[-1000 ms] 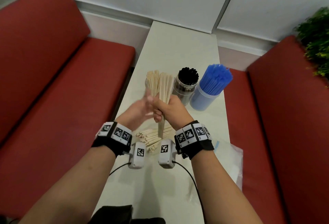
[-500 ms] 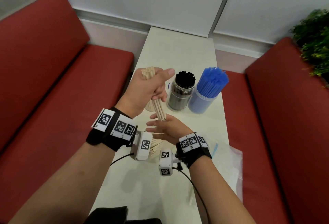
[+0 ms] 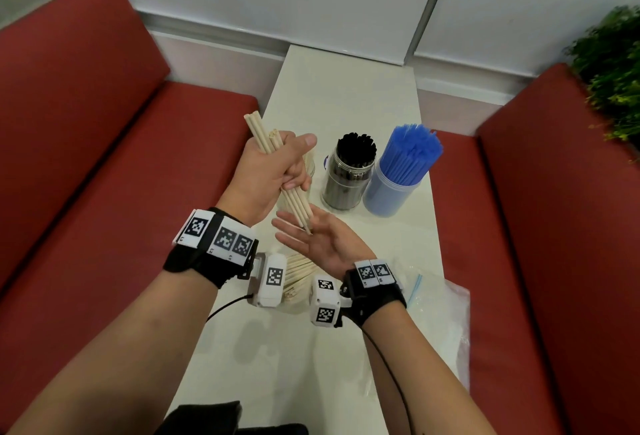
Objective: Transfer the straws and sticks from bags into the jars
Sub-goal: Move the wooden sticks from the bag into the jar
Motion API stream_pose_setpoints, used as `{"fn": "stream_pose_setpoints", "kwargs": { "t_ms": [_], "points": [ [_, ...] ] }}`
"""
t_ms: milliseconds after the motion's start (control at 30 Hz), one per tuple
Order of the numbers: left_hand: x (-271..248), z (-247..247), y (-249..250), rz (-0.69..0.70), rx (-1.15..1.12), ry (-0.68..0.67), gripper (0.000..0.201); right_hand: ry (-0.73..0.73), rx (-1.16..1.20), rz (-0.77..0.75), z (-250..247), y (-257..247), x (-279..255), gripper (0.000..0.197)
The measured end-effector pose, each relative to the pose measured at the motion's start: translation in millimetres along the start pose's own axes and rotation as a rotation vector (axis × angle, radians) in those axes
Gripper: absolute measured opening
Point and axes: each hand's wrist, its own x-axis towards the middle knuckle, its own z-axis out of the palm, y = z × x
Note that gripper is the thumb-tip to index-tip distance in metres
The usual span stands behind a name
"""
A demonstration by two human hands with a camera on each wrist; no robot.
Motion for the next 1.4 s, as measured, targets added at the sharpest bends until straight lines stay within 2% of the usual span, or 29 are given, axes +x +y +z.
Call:
{"fn": "stream_pose_setpoints", "kwargs": {
  "t_ms": [67,233,367,500,567,700,800,933,1167,1233,1333,1400],
  "points": [
    [-1.0,2.6,-5.6,-0.012,0.016,0.021,0.054,0.095,0.146,-0.004,6.4,-2.6,9.8,0.048],
    [-0.4,4.1,-17.0,-0.052,0.069,0.029,0.050,0.294,0.065,0.094,19.4,-5.4,22.9,0.062],
    [-3.5,9.3,-28.3,-0.087,0.119,0.065,0.049,0.285,0.123,0.084,29.3,-3.1,26.4,0.046],
    [-6.0,8.0,-33.5,-0.123,0.181,0.047,0.050,0.289,-0.034,0.114,27.4,-8.2,25.8,0.041],
    [-6.2,4.9,-33.3,-0.159,0.224,0.027,0.050,0.332,-0.139,0.167,24.2,-9.3,22.5,0.039],
    [-6.3,-0.6,-32.7,-0.182,0.290,-0.049,0.046,0.458,-0.299,0.163,12.2,-7.9,19.1,0.052],
    [-9.7,0.0,-31.3,-0.234,0.309,-0.111,0.042,0.559,-0.301,0.190,8.2,-2.9,18.2,0.052],
    [-12.9,4.7,-23.9,-0.247,0.386,-0.130,0.031,0.507,-0.194,0.219,9.5,3.8,15.2,0.043],
    [-10.5,13.2,-4.3,-0.066,0.337,-0.085,0.025,0.439,-0.155,0.150,12.6,6.7,12.3,0.028],
    [-10.6,13.2,-5.7,-0.109,0.393,-0.102,0.028,0.424,-0.149,0.140,16.8,5.1,14.2,0.030],
    [-15.4,9.0,-12.3,-0.250,0.573,-0.130,0.042,0.439,-0.149,0.105,22.2,-3.7,18.5,0.049],
    [-15.4,2.7,-13.6,-0.293,0.641,-0.128,0.039,0.458,-0.183,0.086,19.8,-10.3,19.8,0.045]
  ]
}}
